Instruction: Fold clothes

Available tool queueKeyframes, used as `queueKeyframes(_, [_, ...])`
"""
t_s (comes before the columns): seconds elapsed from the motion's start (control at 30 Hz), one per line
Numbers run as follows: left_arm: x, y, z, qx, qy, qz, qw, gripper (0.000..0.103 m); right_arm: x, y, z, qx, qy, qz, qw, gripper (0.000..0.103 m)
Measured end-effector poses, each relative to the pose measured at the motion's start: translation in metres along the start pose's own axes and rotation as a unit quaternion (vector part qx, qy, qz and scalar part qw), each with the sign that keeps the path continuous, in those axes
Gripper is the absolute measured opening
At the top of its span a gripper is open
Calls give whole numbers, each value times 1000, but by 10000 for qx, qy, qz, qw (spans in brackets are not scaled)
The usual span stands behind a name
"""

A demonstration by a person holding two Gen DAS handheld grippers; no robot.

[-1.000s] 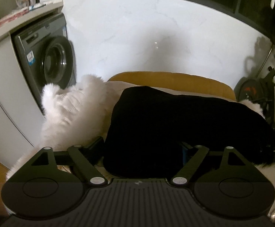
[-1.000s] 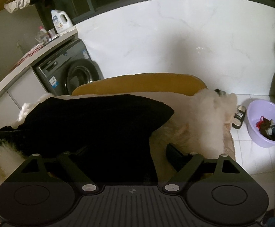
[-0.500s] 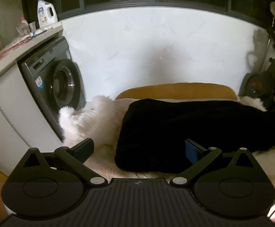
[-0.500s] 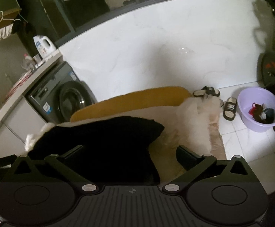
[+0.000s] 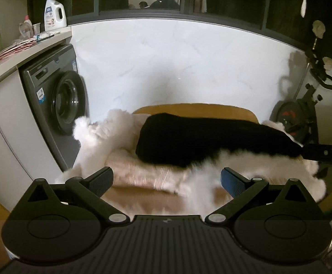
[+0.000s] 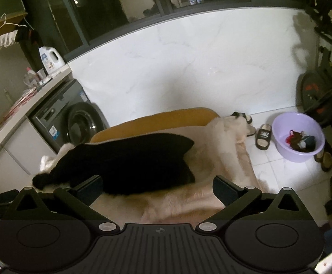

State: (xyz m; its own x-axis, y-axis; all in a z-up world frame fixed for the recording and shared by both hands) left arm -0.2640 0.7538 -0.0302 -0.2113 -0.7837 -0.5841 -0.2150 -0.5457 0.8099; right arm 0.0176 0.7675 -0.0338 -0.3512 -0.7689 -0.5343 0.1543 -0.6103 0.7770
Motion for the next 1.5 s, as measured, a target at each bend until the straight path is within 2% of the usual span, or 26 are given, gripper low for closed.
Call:
queueKeyframes(0.13, [20,14,3,22,-78,30,10000,102,32,16,15,108,27,6,9999,102])
queueKeyframes(0.37, [58,43,16,128,52,317,9994,102,88,43,38,348,1,38,9994,102])
queueKeyframes(0.53, [89,64,19,30,-84,407,9991,102,131,69,51,431,-47,25,9991,102])
queueKeyframes(0.73, [134,87,14,110,-207,545,9982,102,187,102,61,493,-146,62,9987,102])
queueKeyframes(0.9, [168,100,3,232,-230,784,9964,102,235,125,65,767,-103,164,9969,102])
queueKeyframes(1.07, [193,117,-11,267,-287,860,9955,102,268,145,66,857,-45,322,9958,102])
queueKeyframes(1.17, [204,130,-22,62,-396,784,9961,102,281,156,64,843,-49,304,9960,102])
queueKeyframes(1.33, [221,154,-33,-231,-97,654,9975,102,296,176,55,781,66,247,9966,102])
queueKeyframes(1.5, [245,171,-61,-391,74,749,9964,102,317,193,41,733,358,462,9956,102])
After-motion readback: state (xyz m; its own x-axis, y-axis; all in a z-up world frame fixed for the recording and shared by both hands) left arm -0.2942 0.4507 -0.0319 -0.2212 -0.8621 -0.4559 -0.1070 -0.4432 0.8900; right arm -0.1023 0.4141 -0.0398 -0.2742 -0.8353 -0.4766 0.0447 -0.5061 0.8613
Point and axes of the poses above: each gripper's, at about its wrist camera, not at the fingertips, and y roughly against the way its jaws point, z to its left, x to its underside, the point moved 2 cm from there along -y, roughly the way its jaws point, and after that the axes turned 13 degrees about z, right-handed, at the moved point
